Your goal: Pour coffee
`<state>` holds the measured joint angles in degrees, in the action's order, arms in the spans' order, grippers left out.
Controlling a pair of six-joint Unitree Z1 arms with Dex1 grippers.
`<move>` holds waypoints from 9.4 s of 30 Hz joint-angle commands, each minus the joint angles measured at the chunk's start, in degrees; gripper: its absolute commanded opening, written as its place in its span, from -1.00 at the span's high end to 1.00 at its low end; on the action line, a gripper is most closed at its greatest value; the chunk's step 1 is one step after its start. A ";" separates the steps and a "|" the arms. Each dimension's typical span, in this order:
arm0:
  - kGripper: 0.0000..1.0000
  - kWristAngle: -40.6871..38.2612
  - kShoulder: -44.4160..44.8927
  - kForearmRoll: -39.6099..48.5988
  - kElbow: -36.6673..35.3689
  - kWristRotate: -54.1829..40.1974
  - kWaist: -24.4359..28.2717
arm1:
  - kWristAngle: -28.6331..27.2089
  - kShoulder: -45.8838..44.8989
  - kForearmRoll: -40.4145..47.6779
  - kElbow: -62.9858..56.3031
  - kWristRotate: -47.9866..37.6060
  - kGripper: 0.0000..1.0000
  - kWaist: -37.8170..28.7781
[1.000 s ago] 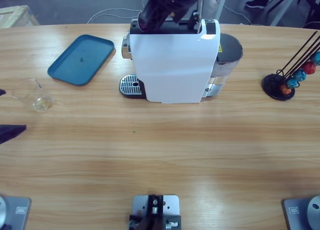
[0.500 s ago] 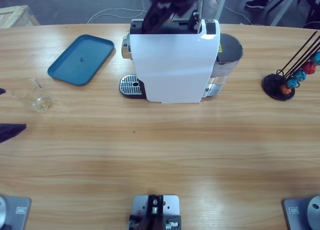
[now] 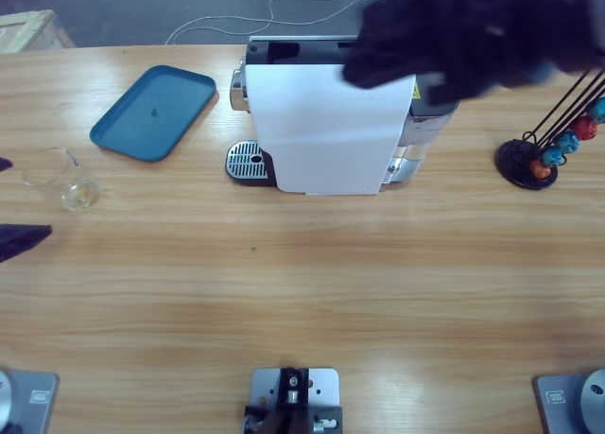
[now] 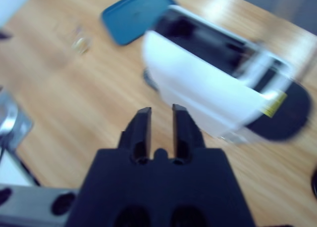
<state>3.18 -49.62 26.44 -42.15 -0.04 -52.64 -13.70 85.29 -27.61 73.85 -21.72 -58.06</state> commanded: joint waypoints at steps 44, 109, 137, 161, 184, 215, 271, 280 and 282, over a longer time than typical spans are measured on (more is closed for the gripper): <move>-0.98 -1.51 -4.66 4.23 -8.13 -0.31 -0.53 | 11.82 25.54 33.99 -3.39 -10.34 1.00 7.64; -0.98 16.09 -20.07 -7.63 8.38 19.96 26.43 | 1.67 -6.85 4.21 -11.80 0.15 -1.00 3.65; -0.98 14.05 -30.88 -35.16 19.91 8.57 28.26 | -3.09 -18.37 -4.38 -24.52 -1.45 -1.00 3.65; -0.98 16.07 -22.10 -35.05 21.58 9.03 33.15 | -2.30 -14.97 0.54 -26.37 -3.51 -1.00 3.65; -0.62 18.95 -38.85 -42.35 21.65 13.16 34.62 | 0.00 -10.84 3.18 -25.82 -4.67 -1.00 3.65; 1.00 -23.83 -36.51 -31.91 4.65 -33.78 29.72 | -3.18 -28.97 -19.13 -14.80 5.11 -1.00 3.65; -0.97 -27.37 -41.20 -13.94 -8.23 -32.74 26.27 | 2.11 9.65 -27.74 33.05 21.54 1.00 24.03; -0.97 -21.14 -27.42 -13.78 -3.61 -23.00 24.25 | 9.62 25.26 -40.72 52.59 18.48 1.00 24.73; -0.97 -21.11 -25.63 -13.78 -3.38 -19.98 24.25 | 11.64 27.27 -42.44 54.60 17.38 1.00 24.75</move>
<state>-19.39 -83.45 11.90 -49.86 -27.46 -27.22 -7.17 102.81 -65.06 123.45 -1.87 -34.20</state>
